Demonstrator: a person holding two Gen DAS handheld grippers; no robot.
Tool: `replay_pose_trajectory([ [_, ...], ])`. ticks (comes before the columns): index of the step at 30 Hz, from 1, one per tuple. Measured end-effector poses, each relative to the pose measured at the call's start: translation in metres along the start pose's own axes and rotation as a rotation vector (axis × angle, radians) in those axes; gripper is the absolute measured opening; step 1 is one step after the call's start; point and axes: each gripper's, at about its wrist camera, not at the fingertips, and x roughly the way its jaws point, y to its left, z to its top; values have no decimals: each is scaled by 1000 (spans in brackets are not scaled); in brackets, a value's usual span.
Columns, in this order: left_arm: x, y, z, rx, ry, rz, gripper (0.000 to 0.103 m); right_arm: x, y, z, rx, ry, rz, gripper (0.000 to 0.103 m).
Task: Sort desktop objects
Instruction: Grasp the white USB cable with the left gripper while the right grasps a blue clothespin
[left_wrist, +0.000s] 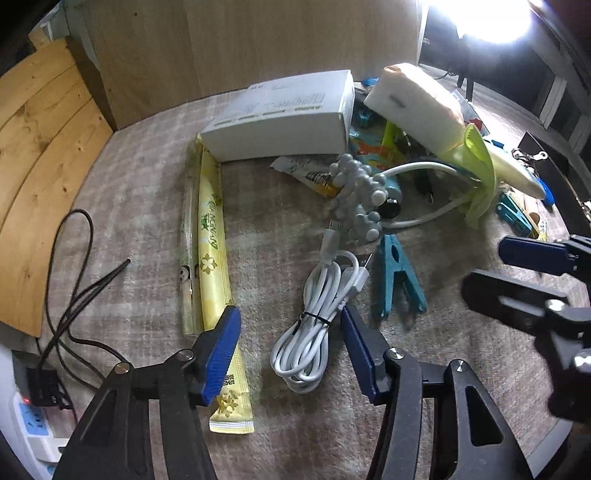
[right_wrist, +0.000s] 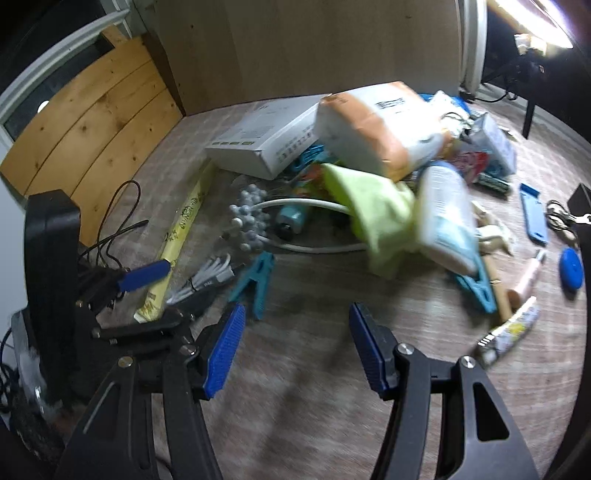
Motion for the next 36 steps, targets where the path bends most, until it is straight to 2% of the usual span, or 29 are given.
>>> replay_pose_trajectory([
  [4,2,5,2,-26,-8,-18,50,16,7,8,22,25,22,58],
  [11,4,12,5,-51,-20,7,44,38,23,17,1,51,-5,56],
  [18,1,11,0,-23,-39,2,43,50,24,18,-19,68,-11,51],
  [23,-1,15,-3,-7,-40,-20,42,49,21,18,-70,75,-30,38],
  [33,-1,9,1,15,-32,-31,41,39,5,10,-93,87,-14,24],
  [36,2,5,6,15,-37,-29,41,36,1,5,-85,90,-12,23],
])
